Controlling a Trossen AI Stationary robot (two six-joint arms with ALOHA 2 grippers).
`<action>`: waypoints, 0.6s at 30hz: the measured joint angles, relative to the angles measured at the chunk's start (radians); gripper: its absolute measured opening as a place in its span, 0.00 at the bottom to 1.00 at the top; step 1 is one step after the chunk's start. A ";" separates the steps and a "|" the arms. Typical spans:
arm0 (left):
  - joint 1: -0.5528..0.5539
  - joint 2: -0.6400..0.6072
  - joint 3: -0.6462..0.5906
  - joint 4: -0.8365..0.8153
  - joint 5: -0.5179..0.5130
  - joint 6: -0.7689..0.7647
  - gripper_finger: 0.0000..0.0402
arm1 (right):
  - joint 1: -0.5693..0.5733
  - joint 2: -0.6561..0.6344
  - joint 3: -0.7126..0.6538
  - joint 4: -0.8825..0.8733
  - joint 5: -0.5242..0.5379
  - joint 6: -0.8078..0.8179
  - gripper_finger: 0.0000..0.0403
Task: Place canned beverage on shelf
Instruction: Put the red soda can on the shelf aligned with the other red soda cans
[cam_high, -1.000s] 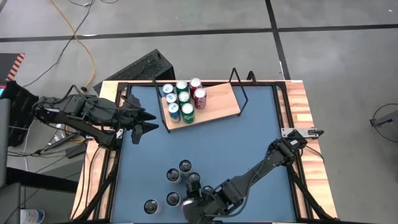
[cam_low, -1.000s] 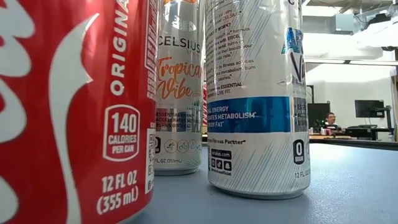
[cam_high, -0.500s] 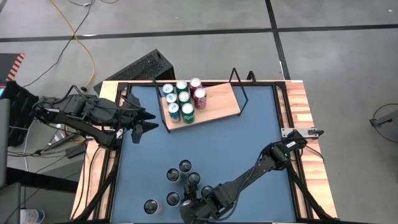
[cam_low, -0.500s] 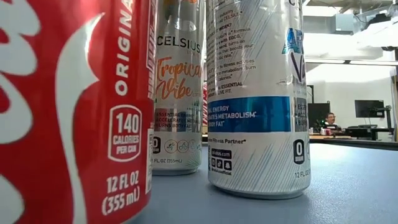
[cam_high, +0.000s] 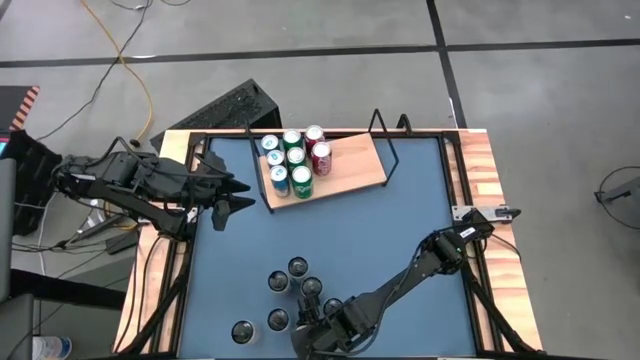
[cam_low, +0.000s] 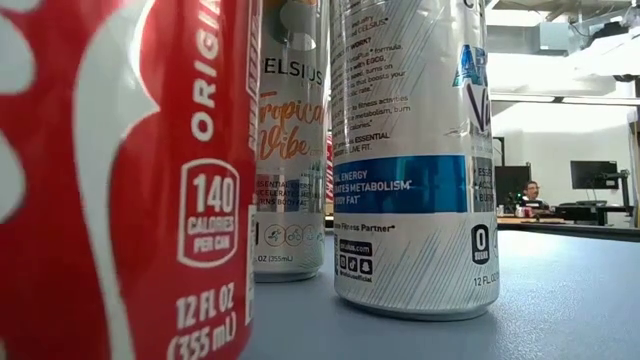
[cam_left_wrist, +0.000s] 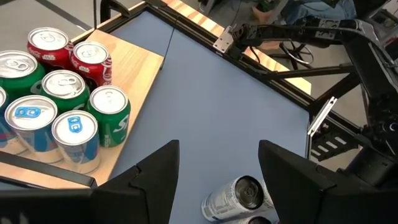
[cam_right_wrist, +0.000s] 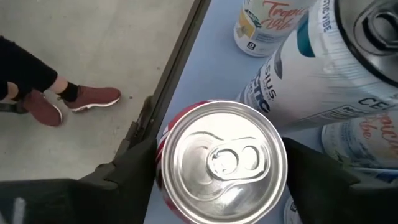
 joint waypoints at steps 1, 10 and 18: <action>0.000 0.000 0.000 -0.001 0.000 0.000 0.51 | 0.000 0.000 0.000 -0.001 0.000 0.003 0.76; 0.000 0.000 0.000 -0.010 -0.008 0.011 0.51 | -0.005 -0.008 -0.001 -0.014 0.006 0.043 0.62; 0.000 0.000 0.000 -0.007 -0.025 0.010 0.51 | -0.012 -0.074 0.003 -0.075 0.014 0.060 0.62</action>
